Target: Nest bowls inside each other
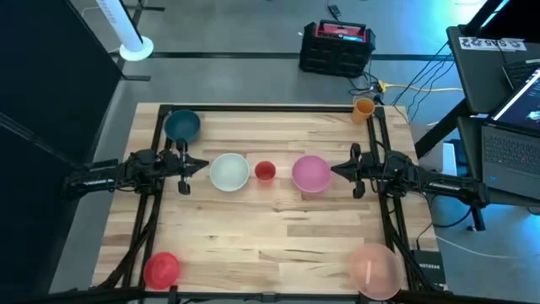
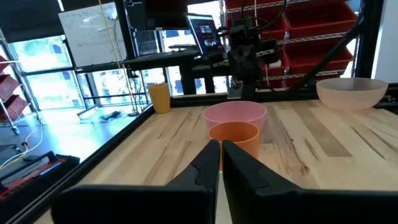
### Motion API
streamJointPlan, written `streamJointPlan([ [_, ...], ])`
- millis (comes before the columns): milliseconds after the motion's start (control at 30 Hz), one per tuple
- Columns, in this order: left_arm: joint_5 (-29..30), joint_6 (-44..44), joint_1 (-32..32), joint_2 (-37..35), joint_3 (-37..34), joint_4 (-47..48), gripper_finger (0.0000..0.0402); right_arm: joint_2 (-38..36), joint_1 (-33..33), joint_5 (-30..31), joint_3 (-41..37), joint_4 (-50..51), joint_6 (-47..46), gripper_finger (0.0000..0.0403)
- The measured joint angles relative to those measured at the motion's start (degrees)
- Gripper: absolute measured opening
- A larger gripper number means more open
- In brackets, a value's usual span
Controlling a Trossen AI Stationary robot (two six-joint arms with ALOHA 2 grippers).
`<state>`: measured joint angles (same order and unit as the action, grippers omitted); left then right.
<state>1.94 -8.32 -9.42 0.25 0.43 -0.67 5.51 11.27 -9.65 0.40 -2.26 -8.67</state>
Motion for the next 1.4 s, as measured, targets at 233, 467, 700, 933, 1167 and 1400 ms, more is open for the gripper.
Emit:
streamJointPlan([
  [233,-0.01,-0.01,-0.01,0.0,0.02,-0.02,0.0,0.0,-0.02,0.0,-0.01,0.0,0.0,0.0001],
  [467,-0.01,-0.01,0.0,0.0,0.01,-0.01,0.0,0.01,-0.01,0.0,-0.01,0.0,0.0,0.0001],
  [700,-0.01,0.0,-0.01,0.0,0.0,-0.01,0.0,-0.01,-0.01,0.0,0.0,0.0,0.0,0.0001],
  [933,0.0,-0.02,-0.01,0.0,0.01,0.0,0.0,0.01,0.0,0.0,0.0,0.0,0.0,0.0001],
  [1167,2.27,4.88,-1.02,0.27,1.85,0.0,0.0,-0.01,0.0,0.0,-0.02,0.0,0.0,0.0001],
  [1400,7.28,16.47,-3.27,0.87,5.92,-0.01,0.0,-0.01,-0.01,0.0,-0.01,-0.01,0.0,0.0001],
])
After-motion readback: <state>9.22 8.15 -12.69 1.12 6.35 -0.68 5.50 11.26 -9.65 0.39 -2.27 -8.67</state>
